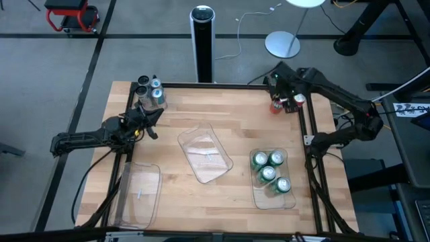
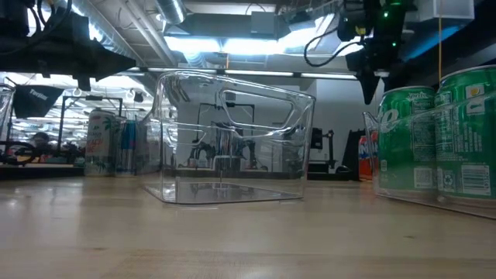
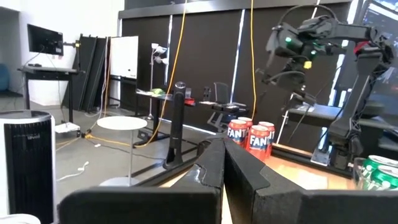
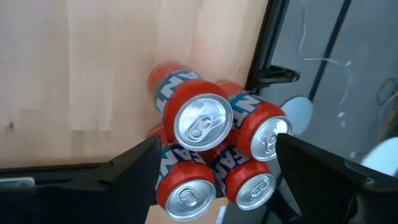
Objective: Sort soda cans
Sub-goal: Put the bottom left orange soda can into the middle transparent bin
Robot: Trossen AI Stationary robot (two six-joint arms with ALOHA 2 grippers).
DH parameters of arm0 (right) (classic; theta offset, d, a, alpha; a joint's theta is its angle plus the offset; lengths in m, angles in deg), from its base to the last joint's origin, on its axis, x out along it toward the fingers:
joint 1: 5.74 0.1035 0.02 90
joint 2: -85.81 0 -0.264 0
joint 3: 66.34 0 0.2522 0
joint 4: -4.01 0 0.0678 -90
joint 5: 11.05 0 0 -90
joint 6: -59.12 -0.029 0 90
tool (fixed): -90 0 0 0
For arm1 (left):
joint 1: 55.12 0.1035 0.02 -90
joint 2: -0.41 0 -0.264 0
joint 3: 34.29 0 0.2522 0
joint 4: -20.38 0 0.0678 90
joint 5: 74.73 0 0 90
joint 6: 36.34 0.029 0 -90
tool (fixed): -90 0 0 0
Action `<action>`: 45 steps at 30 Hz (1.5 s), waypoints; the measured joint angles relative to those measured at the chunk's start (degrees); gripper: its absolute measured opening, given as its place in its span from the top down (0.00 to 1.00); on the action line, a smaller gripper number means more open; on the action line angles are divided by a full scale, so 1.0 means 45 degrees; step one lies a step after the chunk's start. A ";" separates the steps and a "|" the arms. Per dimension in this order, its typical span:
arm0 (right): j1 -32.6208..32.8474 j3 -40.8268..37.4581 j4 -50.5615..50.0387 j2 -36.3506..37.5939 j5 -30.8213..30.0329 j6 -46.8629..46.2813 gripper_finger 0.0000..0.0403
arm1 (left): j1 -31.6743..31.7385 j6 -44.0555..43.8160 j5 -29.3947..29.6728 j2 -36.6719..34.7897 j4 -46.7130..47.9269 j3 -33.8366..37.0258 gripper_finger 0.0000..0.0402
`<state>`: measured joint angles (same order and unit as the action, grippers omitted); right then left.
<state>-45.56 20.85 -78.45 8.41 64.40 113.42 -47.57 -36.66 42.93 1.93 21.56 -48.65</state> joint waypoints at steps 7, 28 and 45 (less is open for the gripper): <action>-0.1643 -0.0005 0.0138 -0.0670 0.1358 0.0819 0.22 | 0.0001 0.0413 0.0000 0.0002 -0.0130 0.0000 1.00; -0.2398 -0.0005 0.0551 -0.2724 0.2048 0.1342 0.22 | 0.0001 0.0388 0.0002 0.0000 -0.0014 0.0000 1.00; -0.2680 0.0068 0.0561 -0.3794 0.1873 0.1329 0.22 | -0.0004 0.0403 0.0004 0.0004 -0.0014 0.0000 1.00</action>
<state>-57.62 21.16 -75.92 -8.67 72.83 119.40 -47.59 -34.85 42.95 1.95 21.50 -48.65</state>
